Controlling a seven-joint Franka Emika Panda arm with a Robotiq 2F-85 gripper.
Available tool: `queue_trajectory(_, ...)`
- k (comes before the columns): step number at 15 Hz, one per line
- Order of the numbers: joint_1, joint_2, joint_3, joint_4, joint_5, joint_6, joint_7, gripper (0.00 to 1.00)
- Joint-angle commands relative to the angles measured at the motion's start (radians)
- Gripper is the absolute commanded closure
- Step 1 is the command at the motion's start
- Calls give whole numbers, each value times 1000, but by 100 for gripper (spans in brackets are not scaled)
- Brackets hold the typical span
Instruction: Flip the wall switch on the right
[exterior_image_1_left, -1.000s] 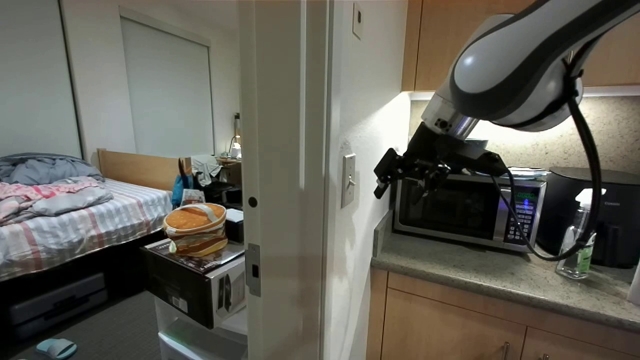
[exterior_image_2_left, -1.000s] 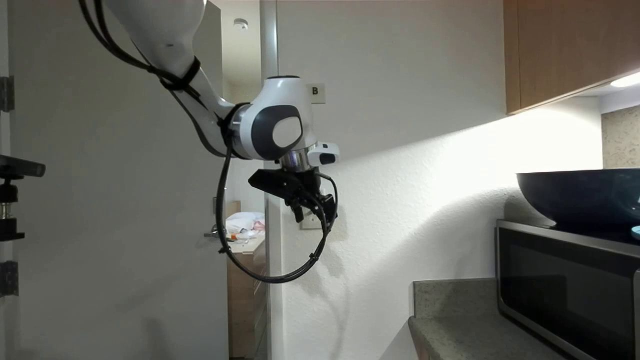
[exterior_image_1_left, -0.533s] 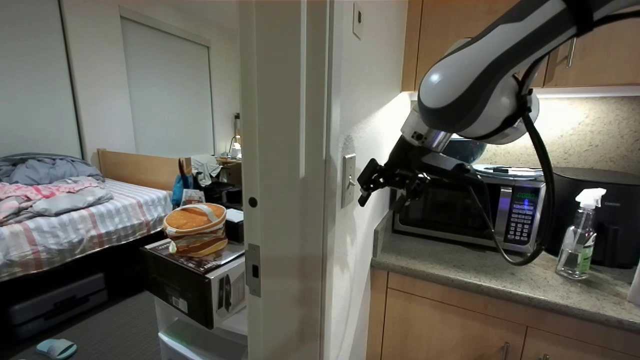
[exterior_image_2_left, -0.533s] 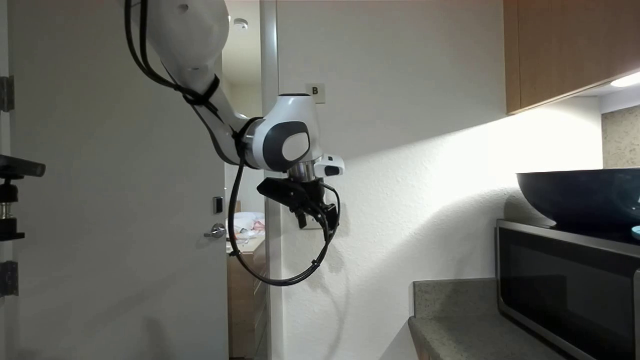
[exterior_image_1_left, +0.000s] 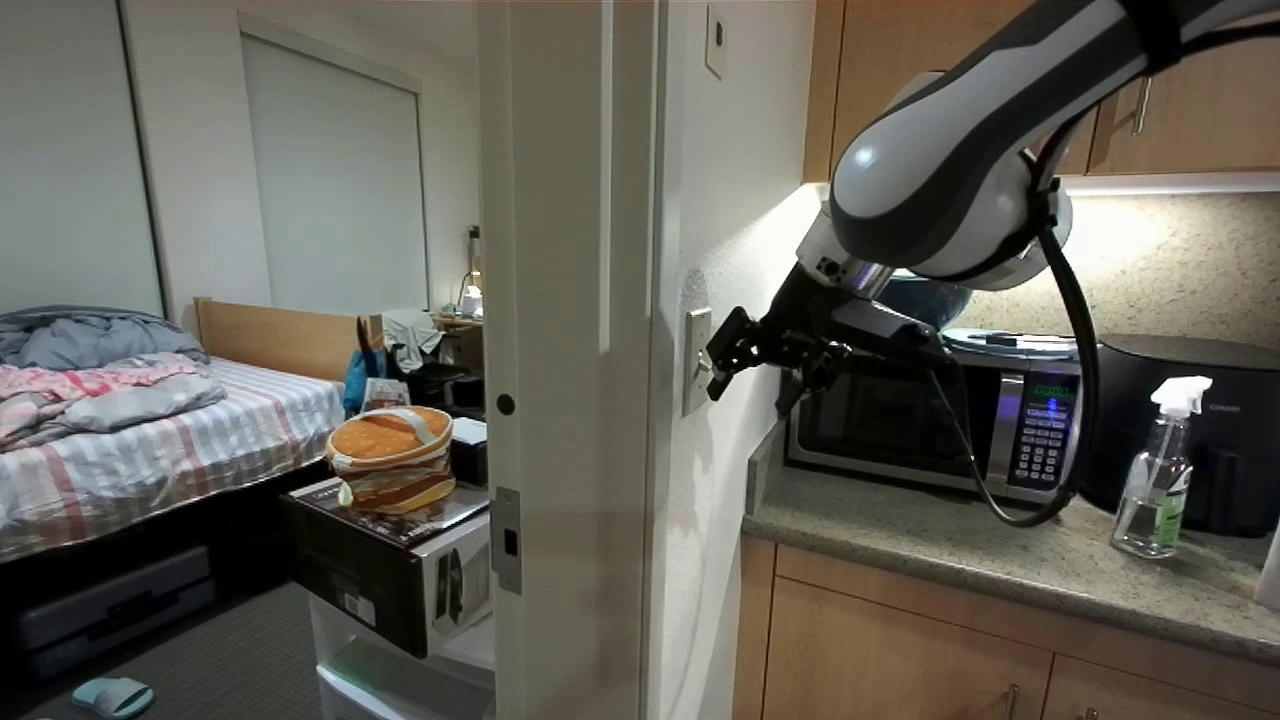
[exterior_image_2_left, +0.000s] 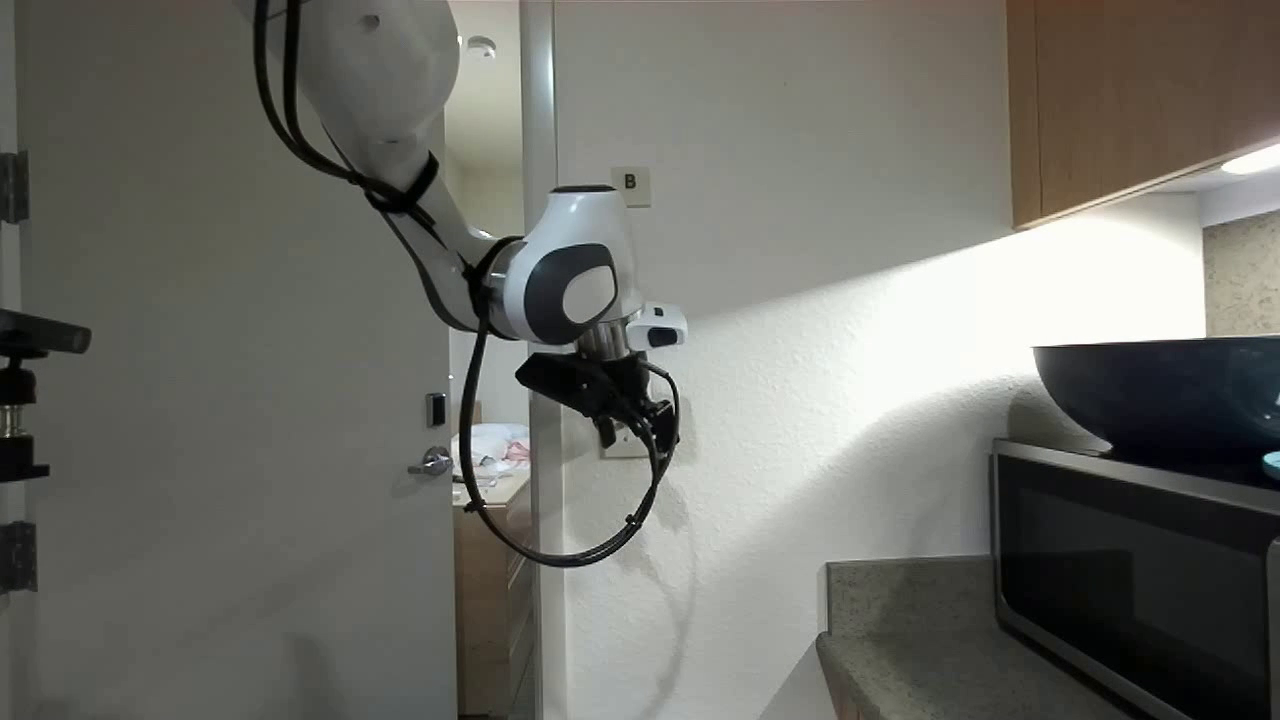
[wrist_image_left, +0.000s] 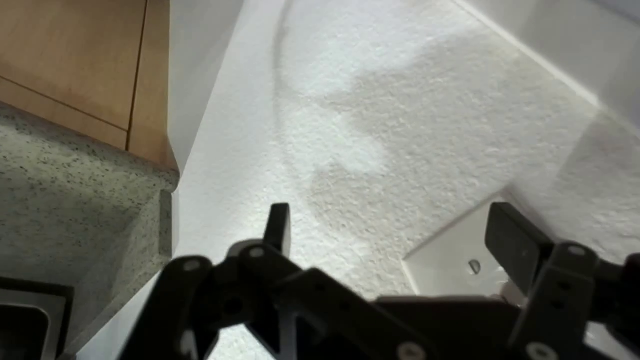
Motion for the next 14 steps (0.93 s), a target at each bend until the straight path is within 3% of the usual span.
queue_trajectory(1, 14, -13, 8, -26, 4, 99, 24, 0)
queue_trajectory(14, 15, -1, 4, -5, -6, 97, 17, 0)
